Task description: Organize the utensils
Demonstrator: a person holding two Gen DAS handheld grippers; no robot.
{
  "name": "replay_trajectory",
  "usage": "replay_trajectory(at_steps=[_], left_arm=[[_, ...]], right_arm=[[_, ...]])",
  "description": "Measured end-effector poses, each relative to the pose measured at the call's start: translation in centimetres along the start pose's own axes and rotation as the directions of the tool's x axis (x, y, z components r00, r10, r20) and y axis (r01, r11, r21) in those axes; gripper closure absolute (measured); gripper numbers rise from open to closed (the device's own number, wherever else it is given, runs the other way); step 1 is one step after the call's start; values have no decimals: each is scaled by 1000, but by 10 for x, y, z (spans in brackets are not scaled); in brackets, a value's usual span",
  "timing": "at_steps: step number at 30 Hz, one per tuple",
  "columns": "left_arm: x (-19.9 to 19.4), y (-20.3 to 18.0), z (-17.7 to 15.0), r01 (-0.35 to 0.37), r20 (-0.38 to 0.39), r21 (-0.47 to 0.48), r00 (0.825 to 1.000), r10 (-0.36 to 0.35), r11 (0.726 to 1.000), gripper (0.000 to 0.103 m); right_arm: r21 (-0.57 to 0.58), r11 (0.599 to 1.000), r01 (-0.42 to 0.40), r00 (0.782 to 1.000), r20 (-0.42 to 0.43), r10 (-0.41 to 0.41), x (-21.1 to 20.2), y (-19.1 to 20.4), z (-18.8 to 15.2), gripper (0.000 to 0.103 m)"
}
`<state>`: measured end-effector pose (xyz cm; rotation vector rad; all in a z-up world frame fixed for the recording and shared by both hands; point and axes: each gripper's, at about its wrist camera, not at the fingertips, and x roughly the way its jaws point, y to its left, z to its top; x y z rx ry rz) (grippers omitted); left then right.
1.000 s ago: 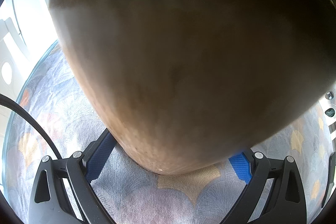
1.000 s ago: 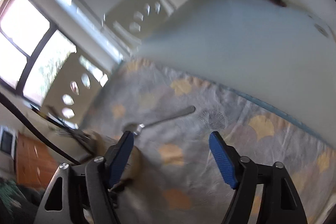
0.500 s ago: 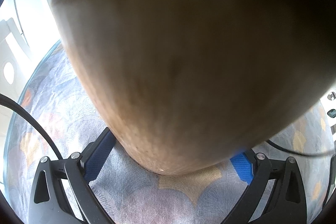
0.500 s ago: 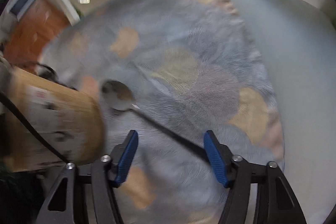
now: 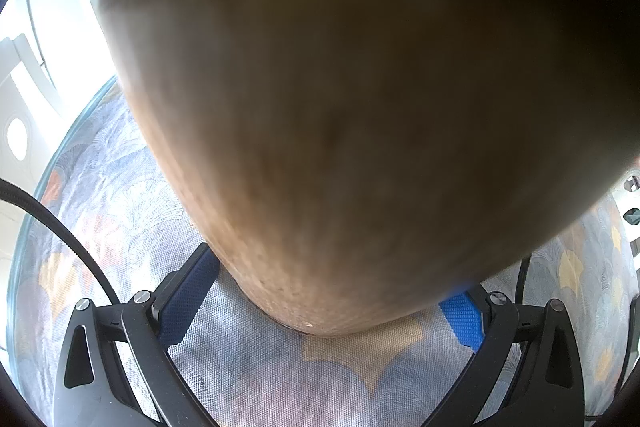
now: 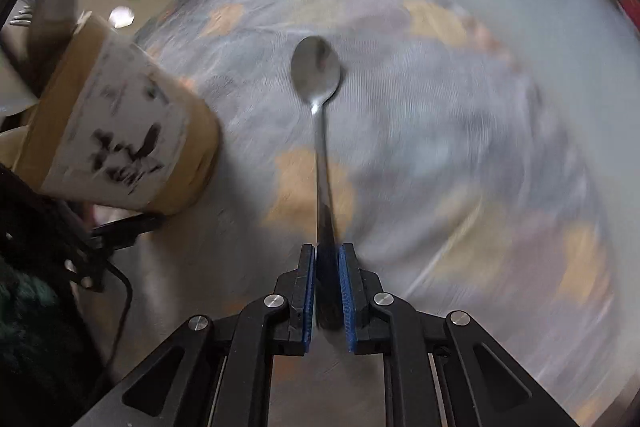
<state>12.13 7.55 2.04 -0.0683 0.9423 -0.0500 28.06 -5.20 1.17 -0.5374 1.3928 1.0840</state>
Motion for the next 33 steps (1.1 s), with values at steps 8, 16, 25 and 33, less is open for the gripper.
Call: replay_trajectory(at_steps=[8,16,25,33], left_arm=[[0,0,0,-1,0,-1,1000,1,1000,1],[1,0,0,0,0,-1,1000,0,1000,1],[0,1,0,1,-1,-1,1000,-1,1000,1],[0,1,0,0,-2,0,1000,0,1000,1]], right_arm=[[108,994,-14,996,85,5,3,1,43,79],[-45,990,131,984,128,-125,22,14,92,44],[-29,985,167,958,240,-156,6,10,64,72],[174,982,69,912,388,-133,-78,5,8,72]])
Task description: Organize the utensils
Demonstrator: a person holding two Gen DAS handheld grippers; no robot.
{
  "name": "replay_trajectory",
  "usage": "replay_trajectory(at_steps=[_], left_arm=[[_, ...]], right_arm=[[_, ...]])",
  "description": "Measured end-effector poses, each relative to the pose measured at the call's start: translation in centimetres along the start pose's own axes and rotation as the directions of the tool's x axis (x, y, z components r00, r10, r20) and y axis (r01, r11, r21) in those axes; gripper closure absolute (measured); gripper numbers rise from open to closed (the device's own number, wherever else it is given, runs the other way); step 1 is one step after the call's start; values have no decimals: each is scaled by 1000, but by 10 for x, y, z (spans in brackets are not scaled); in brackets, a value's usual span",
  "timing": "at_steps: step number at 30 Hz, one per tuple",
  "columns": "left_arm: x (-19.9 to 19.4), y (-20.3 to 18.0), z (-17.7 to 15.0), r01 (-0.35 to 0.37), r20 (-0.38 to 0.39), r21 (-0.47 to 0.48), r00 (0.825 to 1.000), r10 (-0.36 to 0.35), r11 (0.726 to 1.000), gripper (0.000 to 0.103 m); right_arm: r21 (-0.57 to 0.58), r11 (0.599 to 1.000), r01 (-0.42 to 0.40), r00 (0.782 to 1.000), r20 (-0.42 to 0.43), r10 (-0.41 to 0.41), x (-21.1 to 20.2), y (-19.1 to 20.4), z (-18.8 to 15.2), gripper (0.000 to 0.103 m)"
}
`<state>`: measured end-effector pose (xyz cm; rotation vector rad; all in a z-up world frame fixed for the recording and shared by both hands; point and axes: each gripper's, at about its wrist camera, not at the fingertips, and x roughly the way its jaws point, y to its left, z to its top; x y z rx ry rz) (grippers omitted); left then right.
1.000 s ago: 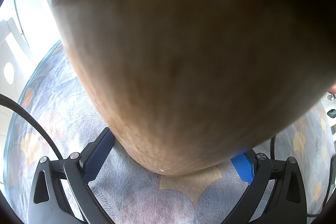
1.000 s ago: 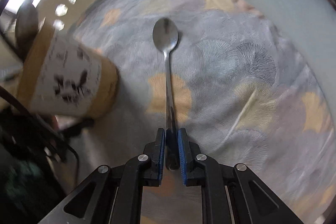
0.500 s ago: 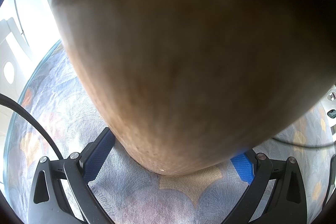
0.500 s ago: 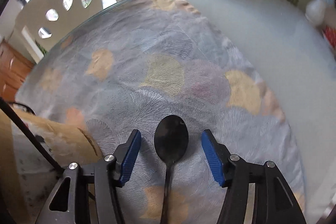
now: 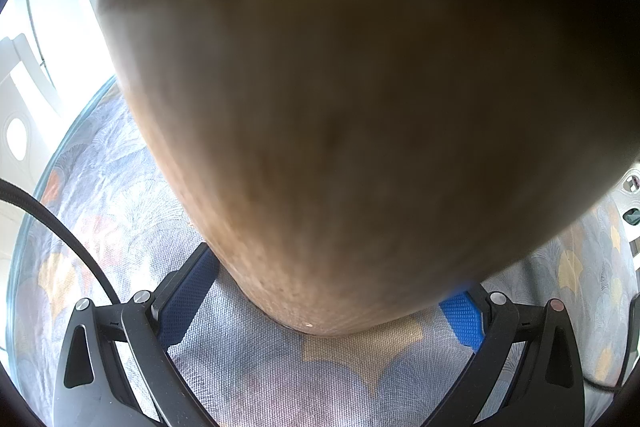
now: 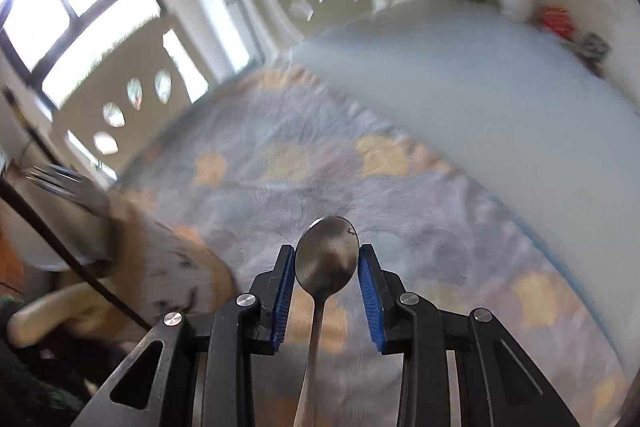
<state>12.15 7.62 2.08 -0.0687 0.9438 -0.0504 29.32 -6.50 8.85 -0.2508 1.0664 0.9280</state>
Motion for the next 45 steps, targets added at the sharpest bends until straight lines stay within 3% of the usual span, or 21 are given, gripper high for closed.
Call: replay_trajectory(at_steps=[6,8,10,16,19,21,23,25,29,33,40,43,45], left_arm=[[0,0,0,0,0,0,1000,0,1000,1],[0,0,0,1,-1,0,1000,-1,1000,1],[0,0,0,1,-1,0,1000,-1,1000,1],[0,-1,0,1,-1,0,1000,-1,1000,1],[-1,1,1,4,-3,0,1000,-4,1000,1],[-1,1,0,4,-3,0,1000,-4,1000,1],[-1,1,0,6,-4,-1,1000,-6,1000,1],[-3,0,-1,7,-4,-1,1000,-7,1000,1],[-3,1,-1,7,-4,-3,1000,-7,1000,1],[-5,1,-1,11,-5,-8,1000,-11,1000,1],[-10,4,-2,37,-8,-19,999,-37,999,1],[-13,3,-4,44,-14,-18,999,-44,999,1],[-15,2,-6,43,-20,-17,999,-43,999,1]], right_arm=[[97,994,40,977,204,-59,-96,16,2,73],[116,992,51,959,270,-81,-124,23,6,76],[113,992,54,940,329,-89,-149,35,15,89],[30,992,121,866,485,-120,-210,86,48,89],[-5,986,168,855,498,-144,-222,103,52,89],[12,984,180,862,479,-164,-216,102,53,89],[64,985,157,893,417,-170,-200,90,49,84],[140,983,118,917,363,-162,-183,72,42,76],[304,953,8,956,277,-97,-154,38,14,76],[372,928,-3,965,246,-95,-149,27,-5,75],[395,919,3,967,232,-103,-150,31,-14,71],[397,918,7,961,252,-117,-158,38,-19,56],[394,919,18,956,263,-131,-165,45,-22,52]])
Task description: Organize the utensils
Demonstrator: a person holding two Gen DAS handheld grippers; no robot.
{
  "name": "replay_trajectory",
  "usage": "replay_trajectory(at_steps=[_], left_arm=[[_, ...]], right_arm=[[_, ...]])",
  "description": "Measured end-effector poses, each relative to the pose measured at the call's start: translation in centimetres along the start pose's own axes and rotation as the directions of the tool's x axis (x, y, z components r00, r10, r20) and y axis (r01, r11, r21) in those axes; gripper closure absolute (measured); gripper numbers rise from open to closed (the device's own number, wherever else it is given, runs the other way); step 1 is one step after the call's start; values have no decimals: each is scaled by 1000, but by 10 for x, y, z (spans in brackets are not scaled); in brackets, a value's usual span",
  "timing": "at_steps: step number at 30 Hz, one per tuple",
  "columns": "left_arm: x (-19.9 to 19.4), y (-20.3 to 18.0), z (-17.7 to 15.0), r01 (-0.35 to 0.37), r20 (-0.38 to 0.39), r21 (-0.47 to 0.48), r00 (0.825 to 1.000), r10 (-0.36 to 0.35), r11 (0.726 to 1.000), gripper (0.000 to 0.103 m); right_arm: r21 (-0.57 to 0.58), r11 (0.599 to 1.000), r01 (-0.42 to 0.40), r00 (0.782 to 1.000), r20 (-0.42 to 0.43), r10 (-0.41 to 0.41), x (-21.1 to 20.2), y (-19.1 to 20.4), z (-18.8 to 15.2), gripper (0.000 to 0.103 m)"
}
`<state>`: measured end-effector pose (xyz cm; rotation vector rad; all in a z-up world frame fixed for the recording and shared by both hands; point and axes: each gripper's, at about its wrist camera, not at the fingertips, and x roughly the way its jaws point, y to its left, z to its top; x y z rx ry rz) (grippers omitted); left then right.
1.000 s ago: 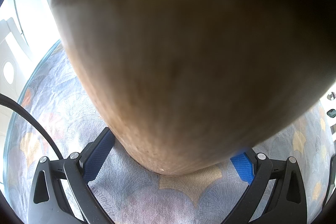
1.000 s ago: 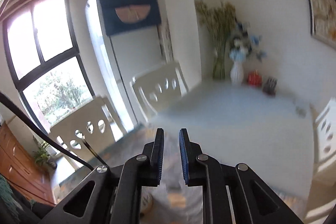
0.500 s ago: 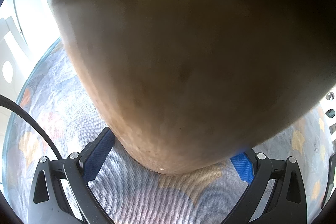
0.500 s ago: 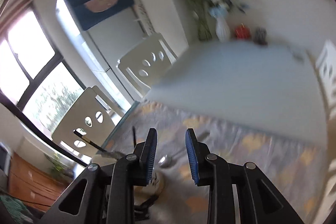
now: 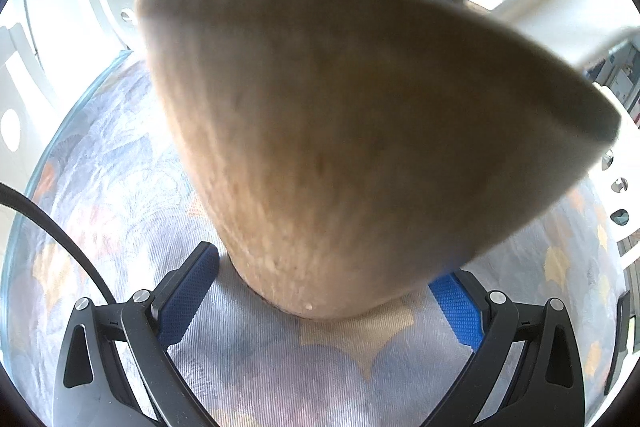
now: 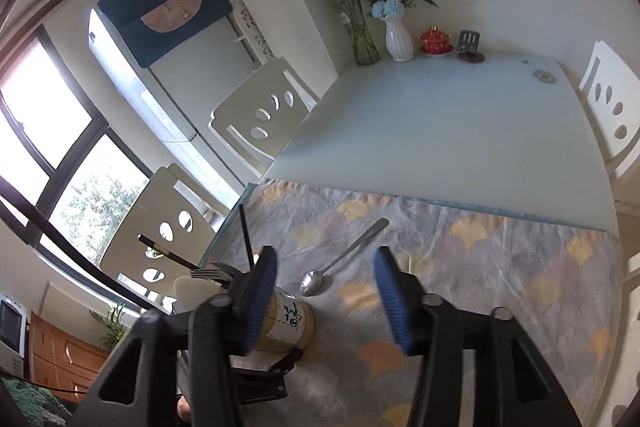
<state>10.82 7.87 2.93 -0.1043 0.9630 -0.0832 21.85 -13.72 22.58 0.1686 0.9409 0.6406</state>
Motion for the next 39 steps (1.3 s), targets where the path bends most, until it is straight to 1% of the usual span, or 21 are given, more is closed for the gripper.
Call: replay_trajectory(at_steps=[5,8,14,15,16,17,18,19,20,22,24,26,28,29,30,31,32,33,35,37,39], left_arm=[[-13,-1,-8,16,2,-6,1000,-16,1000,1],[-27,-2,-15,16,5,5,1000,-16,1000,2],[-78,-7,-34,-10,50,43,999,8,999,2],[-89,-8,-36,-20,66,49,998,16,999,2],[-100,-11,-37,-33,83,52,996,29,998,2],[-114,-15,-38,-62,107,57,993,56,996,2],[-121,-12,-36,-75,120,61,991,67,995,2],[-134,-17,-34,-90,142,71,987,79,993,1],[-138,-21,-34,-107,160,74,983,94,992,1],[-156,-26,-26,-164,218,76,965,144,984,1],[-179,-38,-18,-199,271,80,947,171,977,1],[-199,-49,-8,-213,314,84,933,177,973,1],[-214,-52,2,-217,342,85,923,176,972,0],[-222,-62,6,-221,345,79,921,181,972,0],[-222,-65,10,-217,337,74,924,180,973,0],[-226,-73,14,-210,319,61,931,180,976,0],[-226,-79,16,-211,296,44,936,189,976,0],[-228,-86,15,-223,264,25,942,209,975,0],[-227,-99,14,-255,227,5,942,247,967,0],[-221,-112,11,-311,170,5,937,306,950,0],[-220,-119,4,-319,126,2,940,316,948,0]], right_arm=[[16,1000,16,1000,23,-17,-20,3,-8,52],[40,999,32,999,33,-33,-32,3,-15,52],[107,993,42,997,53,-48,-55,2,-41,50],[132,991,33,998,52,-40,-56,1,-49,49],[166,986,16,998,49,-24,-57,-2,-57,47],[202,979,-3,999,41,-5,-55,-3,-66,42],[228,974,-14,1000,29,8,-53,-4,-76,41],[247,969,-16,1000,16,13,-50,-4,-87,41],[264,964,-14,1000,6,13,-49,-3,-98,41],[289,957,-28,1000,3,29,-50,-1,-117,41],[292,956,-42,999,12,40,-56,3,-126,41],[273,961,-44,999,26,39,-64,6,-130,41],[227,974,-5,999,49,-6,-78,13,-133,41],[209,978,11,998,62,-24,-85,15,-134,41],[193,981,26,997,72,-41,-93,18,-136,41],[183,982,47,995,75,-61,-99,20,-139,41],[171,981,86,992,75,-100,-108,22,-143,41],[163,980,111,989,76,-125,-114,24,-147,41],[157,971,179,978,80,-193,-129,27,-159,41],[175,965,197,973,85,-215,-142,27,-171,41],[200,963,182,976,84,-202,-152,28,-183,41]])
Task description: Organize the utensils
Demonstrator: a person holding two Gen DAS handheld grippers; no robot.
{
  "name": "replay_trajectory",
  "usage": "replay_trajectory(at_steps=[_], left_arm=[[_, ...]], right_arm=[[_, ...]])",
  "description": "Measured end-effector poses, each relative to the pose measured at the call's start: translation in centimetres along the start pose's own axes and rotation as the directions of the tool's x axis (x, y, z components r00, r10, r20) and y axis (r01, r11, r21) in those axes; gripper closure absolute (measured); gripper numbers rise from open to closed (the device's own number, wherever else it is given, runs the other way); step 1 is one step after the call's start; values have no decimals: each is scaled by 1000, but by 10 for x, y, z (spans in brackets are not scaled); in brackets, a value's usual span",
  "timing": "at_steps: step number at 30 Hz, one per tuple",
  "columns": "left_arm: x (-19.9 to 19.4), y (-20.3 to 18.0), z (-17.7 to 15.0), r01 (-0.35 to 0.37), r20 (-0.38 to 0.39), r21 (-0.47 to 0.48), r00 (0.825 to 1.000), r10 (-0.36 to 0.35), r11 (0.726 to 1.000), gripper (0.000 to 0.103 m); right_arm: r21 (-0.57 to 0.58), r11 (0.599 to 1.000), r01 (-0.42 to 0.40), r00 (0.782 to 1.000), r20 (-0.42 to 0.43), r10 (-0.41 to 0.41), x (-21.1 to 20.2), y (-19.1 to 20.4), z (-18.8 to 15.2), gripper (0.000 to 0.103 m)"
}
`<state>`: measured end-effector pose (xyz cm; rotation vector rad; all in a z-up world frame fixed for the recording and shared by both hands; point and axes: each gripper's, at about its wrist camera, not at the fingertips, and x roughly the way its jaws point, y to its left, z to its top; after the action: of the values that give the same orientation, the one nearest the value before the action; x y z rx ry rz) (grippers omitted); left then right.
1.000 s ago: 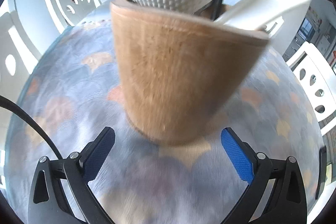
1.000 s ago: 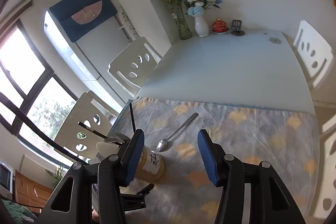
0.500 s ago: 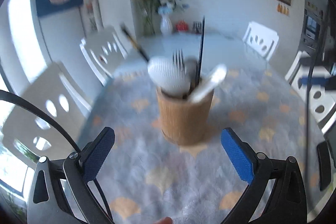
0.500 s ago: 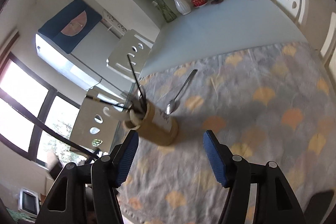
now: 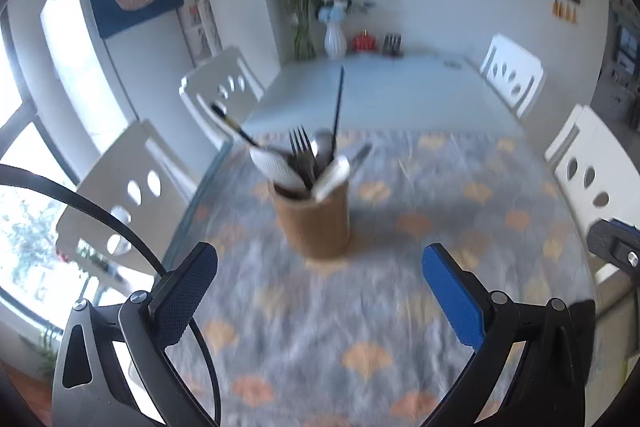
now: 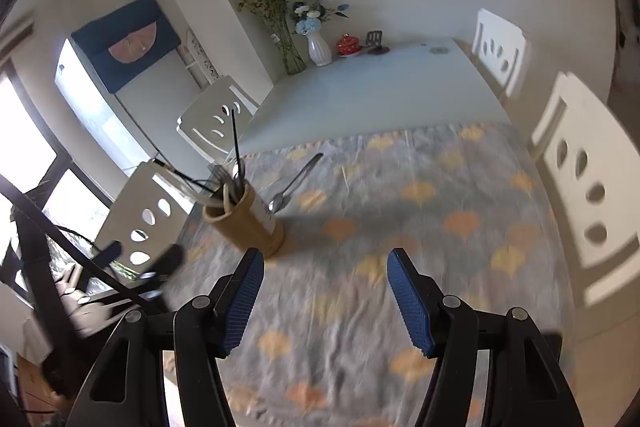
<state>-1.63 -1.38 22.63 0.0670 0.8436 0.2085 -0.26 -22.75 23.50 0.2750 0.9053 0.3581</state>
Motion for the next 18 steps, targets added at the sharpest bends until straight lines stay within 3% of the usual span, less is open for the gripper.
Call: replay_trajectory(at_steps=[10,18], left_arm=[[-38,-30,-21,-56,-45,63,997,59,996,0],[-58,-29,-24,-37,-37,49,999,38,998,0]], right_arm=[[-63,993,105,994,42,-102,-36,14,-34,41],[-59,987,152,987,68,-148,-54,17,-39,35]])
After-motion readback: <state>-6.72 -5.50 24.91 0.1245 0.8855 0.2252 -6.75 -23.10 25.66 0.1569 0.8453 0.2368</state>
